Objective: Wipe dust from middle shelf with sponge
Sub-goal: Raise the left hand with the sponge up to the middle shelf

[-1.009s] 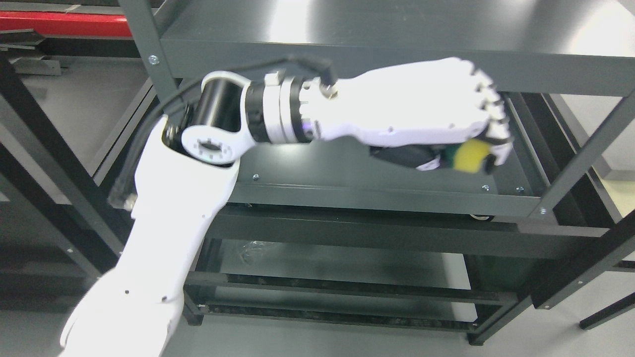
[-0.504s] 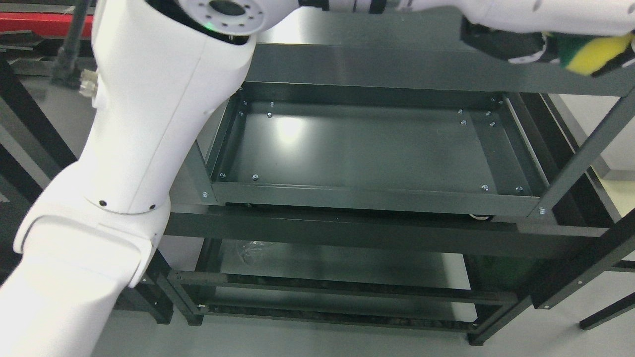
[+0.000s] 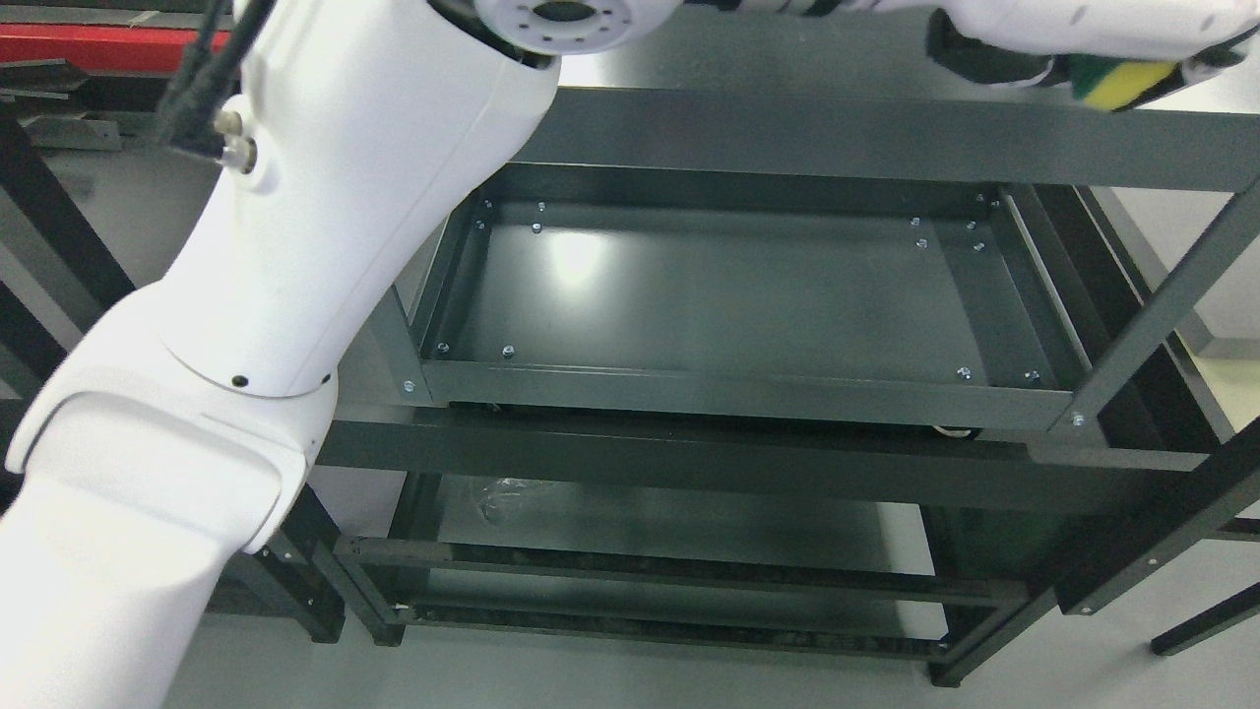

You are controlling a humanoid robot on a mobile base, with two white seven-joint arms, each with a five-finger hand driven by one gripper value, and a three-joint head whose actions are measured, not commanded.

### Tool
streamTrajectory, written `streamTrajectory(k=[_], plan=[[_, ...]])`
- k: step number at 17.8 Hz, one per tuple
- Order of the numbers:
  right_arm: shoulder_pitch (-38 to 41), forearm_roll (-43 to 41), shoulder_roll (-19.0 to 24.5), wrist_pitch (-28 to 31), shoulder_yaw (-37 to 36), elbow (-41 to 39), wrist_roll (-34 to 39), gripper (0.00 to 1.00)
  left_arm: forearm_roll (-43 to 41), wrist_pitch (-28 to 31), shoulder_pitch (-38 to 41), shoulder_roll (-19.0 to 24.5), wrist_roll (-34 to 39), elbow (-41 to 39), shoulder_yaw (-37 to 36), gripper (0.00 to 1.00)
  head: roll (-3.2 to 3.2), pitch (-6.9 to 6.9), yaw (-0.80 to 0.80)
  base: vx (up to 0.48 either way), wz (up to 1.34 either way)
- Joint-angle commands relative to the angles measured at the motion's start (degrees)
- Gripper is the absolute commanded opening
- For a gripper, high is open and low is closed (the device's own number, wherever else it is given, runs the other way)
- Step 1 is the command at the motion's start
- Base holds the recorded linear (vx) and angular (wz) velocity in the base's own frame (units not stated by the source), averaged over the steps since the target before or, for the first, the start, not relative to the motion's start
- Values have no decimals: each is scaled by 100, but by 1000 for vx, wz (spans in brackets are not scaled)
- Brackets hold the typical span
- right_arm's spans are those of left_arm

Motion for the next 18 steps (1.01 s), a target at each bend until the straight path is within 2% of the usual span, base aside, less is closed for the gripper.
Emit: streamTrajectory(k=[1, 3, 9, 15, 18], plan=[[0, 0, -100, 430, 0, -100, -7, 100, -484, -65, 488, 100, 11, 565, -452, 1, 0, 0, 0, 0, 0], [0, 0, -100, 421, 0, -100, -7, 100, -598, -206, 734, 100, 11, 547, -365, 1, 0, 0, 0, 0, 0], [0, 0, -100, 421, 0, -100, -7, 100, -616, -337, 736, 100, -77, 424, 170, 2, 0, 0, 0, 0, 0], [0, 0, -100, 421, 0, -100, -7, 100, -564, -549, 849, 100, -929, 135, 1216, 2, 0, 0, 0, 0, 0], [0, 0, -100, 421, 0, -100, -7, 100, -529, -549, 1209, 100, -1228, -15, 1761, 3, 0, 0, 0, 0, 0]])
